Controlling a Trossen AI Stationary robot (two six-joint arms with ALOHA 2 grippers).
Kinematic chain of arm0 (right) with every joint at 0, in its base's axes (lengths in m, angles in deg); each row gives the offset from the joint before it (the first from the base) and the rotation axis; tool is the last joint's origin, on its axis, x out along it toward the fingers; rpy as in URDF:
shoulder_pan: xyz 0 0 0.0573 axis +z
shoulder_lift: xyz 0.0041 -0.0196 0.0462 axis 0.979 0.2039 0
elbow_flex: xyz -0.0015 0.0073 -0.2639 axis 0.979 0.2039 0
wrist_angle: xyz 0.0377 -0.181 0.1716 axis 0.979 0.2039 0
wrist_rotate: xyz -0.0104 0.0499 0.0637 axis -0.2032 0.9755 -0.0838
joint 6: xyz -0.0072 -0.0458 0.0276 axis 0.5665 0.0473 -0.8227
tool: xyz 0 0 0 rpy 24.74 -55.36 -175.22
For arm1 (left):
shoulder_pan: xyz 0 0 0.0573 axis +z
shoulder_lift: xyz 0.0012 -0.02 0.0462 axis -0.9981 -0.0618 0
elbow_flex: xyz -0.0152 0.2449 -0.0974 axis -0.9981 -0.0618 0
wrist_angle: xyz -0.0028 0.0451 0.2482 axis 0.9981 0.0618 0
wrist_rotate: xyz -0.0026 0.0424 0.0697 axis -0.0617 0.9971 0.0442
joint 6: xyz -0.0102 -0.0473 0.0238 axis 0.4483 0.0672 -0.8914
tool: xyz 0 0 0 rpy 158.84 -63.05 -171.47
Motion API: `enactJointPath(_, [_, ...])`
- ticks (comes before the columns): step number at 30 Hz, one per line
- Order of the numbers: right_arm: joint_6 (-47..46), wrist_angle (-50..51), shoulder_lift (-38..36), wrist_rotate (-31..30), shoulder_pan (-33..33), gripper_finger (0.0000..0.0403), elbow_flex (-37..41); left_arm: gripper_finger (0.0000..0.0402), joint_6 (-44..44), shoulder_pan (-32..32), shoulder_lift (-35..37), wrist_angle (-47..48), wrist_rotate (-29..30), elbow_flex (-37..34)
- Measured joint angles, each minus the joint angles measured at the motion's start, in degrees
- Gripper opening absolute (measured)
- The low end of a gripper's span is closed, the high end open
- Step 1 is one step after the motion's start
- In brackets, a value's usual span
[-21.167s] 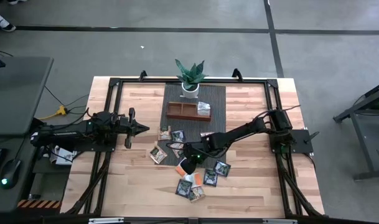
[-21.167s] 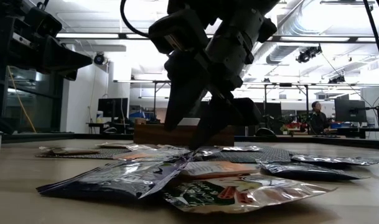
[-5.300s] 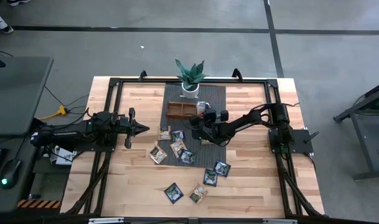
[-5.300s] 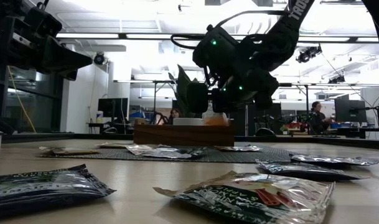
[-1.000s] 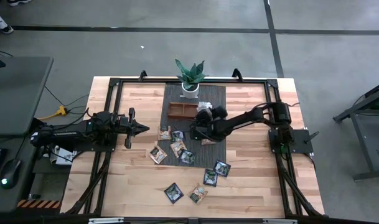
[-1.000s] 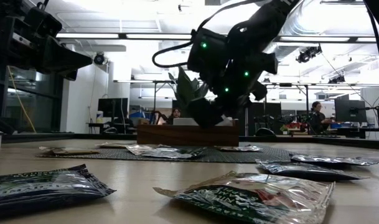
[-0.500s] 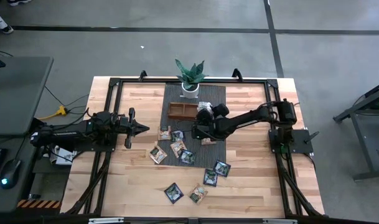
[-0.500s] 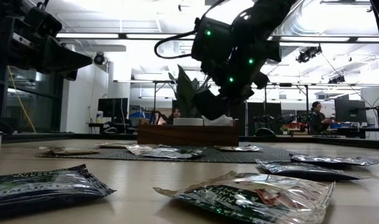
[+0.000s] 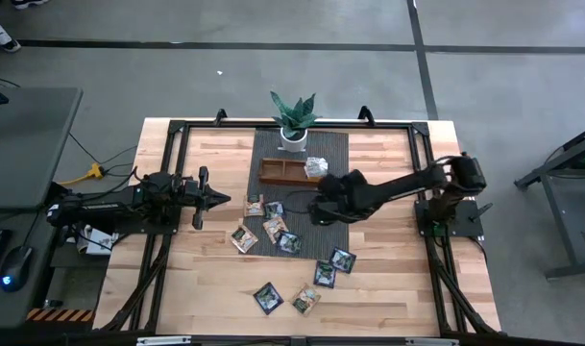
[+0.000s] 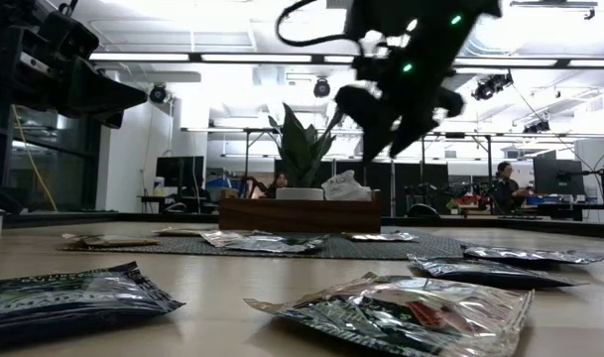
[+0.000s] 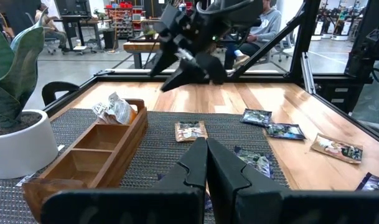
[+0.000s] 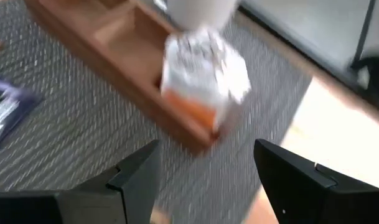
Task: Pick & Place Tea
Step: Put the brown tea bag into the middle section of the wooden organizer
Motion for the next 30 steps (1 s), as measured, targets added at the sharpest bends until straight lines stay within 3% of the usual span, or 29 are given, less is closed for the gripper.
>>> enactJointPath(4, [-8.9,5.3,-1.3,5.8,1.4,0.025,0.0,0.0001,0.0,0.0,0.0,0.0,0.0,0.0])
enactJointPath(11, [-13.5,6.0,-1.5,18.1,1.5,0.025,0.0,0.0001,0.0,0.0,0.0,0.0,0.0,0.0])
enactJointPath(15, [-17.3,5.9,-1.5,21.9,1.5,0.025,0.0,0.0001,0.0,0.0,0.0,0.0,0.0,0.0])
enactJointPath(30, [-26.3,1.3,3.3,25.2,0.4,0.025,0.2,0.0001,0.0,0.0,0.0,0.0,0.0,0.0])
